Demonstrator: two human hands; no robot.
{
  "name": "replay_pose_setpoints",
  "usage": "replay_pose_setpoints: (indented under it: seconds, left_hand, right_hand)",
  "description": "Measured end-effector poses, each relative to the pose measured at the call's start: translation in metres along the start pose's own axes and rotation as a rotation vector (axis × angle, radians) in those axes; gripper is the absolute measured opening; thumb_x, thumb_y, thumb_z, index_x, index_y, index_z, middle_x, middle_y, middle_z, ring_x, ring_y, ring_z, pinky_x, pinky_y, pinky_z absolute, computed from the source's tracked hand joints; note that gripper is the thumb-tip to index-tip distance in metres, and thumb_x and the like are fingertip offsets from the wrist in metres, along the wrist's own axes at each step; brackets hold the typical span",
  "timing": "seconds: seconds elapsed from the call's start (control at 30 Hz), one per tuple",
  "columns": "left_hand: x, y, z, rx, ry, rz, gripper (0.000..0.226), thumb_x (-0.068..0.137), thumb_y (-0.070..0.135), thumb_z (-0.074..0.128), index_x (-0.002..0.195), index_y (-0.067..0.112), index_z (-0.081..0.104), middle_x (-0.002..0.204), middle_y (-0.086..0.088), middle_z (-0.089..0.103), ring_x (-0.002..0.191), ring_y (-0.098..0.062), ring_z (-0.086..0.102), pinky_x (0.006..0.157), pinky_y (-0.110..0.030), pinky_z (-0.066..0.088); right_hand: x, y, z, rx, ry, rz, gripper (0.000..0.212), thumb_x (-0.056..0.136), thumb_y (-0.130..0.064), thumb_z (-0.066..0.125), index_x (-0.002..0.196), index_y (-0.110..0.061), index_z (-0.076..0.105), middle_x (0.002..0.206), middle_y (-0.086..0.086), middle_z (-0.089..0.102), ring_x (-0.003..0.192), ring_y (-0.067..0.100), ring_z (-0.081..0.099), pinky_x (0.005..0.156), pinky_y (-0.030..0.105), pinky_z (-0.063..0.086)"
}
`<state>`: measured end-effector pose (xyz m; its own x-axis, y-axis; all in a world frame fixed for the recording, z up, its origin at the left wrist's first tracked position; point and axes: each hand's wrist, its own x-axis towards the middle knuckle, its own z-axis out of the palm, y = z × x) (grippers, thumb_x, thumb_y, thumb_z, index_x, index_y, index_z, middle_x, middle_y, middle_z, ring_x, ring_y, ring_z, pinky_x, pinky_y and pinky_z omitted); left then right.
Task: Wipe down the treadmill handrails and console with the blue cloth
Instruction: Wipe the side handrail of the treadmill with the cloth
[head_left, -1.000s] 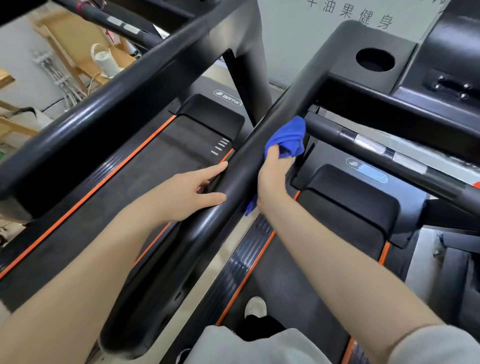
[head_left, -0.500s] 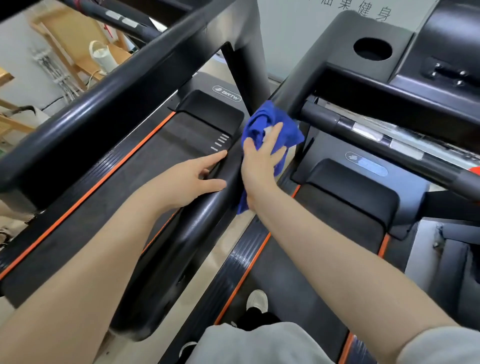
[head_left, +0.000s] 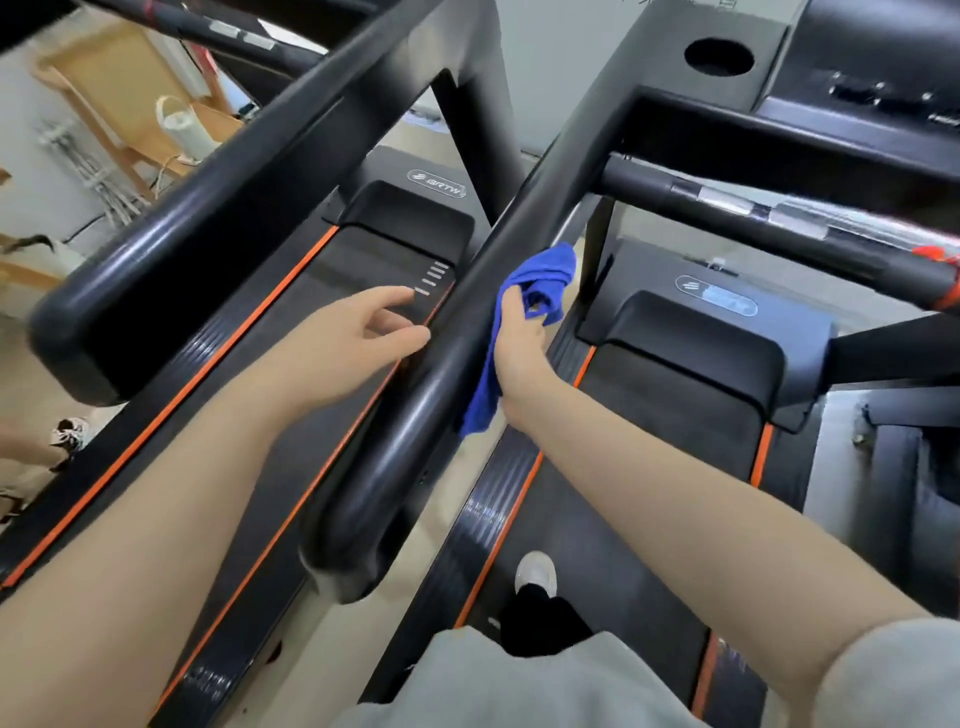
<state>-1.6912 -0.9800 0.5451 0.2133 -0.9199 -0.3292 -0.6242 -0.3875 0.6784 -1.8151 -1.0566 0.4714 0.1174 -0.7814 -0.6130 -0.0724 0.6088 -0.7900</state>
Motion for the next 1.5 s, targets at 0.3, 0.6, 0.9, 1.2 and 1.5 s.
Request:
replay_pose_setpoints:
  seconds: [0.3, 0.6, 0.9, 1.2, 1.5]
  left_hand:
    - [-0.071, -0.055, 0.004, -0.061, -0.116, -0.063, 0.038, 0.090, 0.036, 0.054, 0.126, 0.043, 0.047, 0.108, 0.023, 0.058, 0.100, 0.005, 0.053, 0.091, -0.024, 0.034]
    - [-0.107, -0.083, 0.016, -0.363, -0.075, -0.025, 0.028, 0.099, 0.012, 0.036, 0.106, 0.022, 0.062, 0.096, 0.006, 0.068, 0.080, 0.002, 0.065, 0.071, -0.009, 0.051]
    - [-0.115, -0.091, 0.021, -0.219, -0.083, 0.033, 0.040, 0.087, 0.041, 0.035, 0.122, 0.040, 0.055, 0.119, 0.011, 0.064, 0.114, -0.013, 0.057, 0.105, -0.043, 0.040]
    - [-0.104, -0.075, 0.034, -0.218, 0.050, 0.052, 0.046, 0.098, 0.036, 0.038, 0.142, 0.042, 0.027, 0.122, 0.018, 0.050, 0.106, 0.001, 0.046, 0.087, -0.012, 0.031]
    - [-0.059, -0.051, 0.033, 0.034, -0.007, 0.030, 0.055, 0.093, 0.046, 0.043, 0.140, 0.054, 0.015, 0.116, -0.001, 0.055, 0.098, -0.015, 0.050, 0.075, -0.019, 0.036]
  right_hand:
    - [-0.039, 0.011, 0.017, 0.025, 0.093, -0.010, 0.066, 0.095, -0.053, 0.029, 0.149, -0.035, -0.003, 0.157, -0.004, 0.009, 0.141, 0.024, 0.018, 0.117, 0.044, 0.014]
    - [-0.171, 0.111, 0.066, -0.381, -0.058, -0.289, 0.069, 0.100, -0.035, 0.035, 0.144, -0.042, -0.018, 0.150, 0.000, -0.035, 0.144, 0.026, -0.016, 0.116, 0.044, 0.008]
    - [-0.157, 0.126, 0.056, -0.407, -0.003, -0.449, 0.068, 0.097, -0.040, 0.042, 0.146, -0.045, -0.005, 0.153, -0.003, -0.030, 0.145, 0.026, -0.010, 0.114, 0.049, 0.012]
    - [-0.088, 0.068, 0.037, -0.107, 0.052, -0.389, 0.070, 0.093, -0.032, 0.051, 0.146, -0.046, 0.008, 0.156, -0.005, -0.018, 0.145, 0.021, 0.001, 0.112, 0.038, 0.013]
    - [0.000, 0.020, 0.013, 0.187, 0.077, -0.209, 0.090, 0.072, -0.061, 0.054, 0.147, -0.042, 0.009, 0.155, -0.011, 0.016, 0.137, 0.019, 0.030, 0.112, 0.049, 0.027]
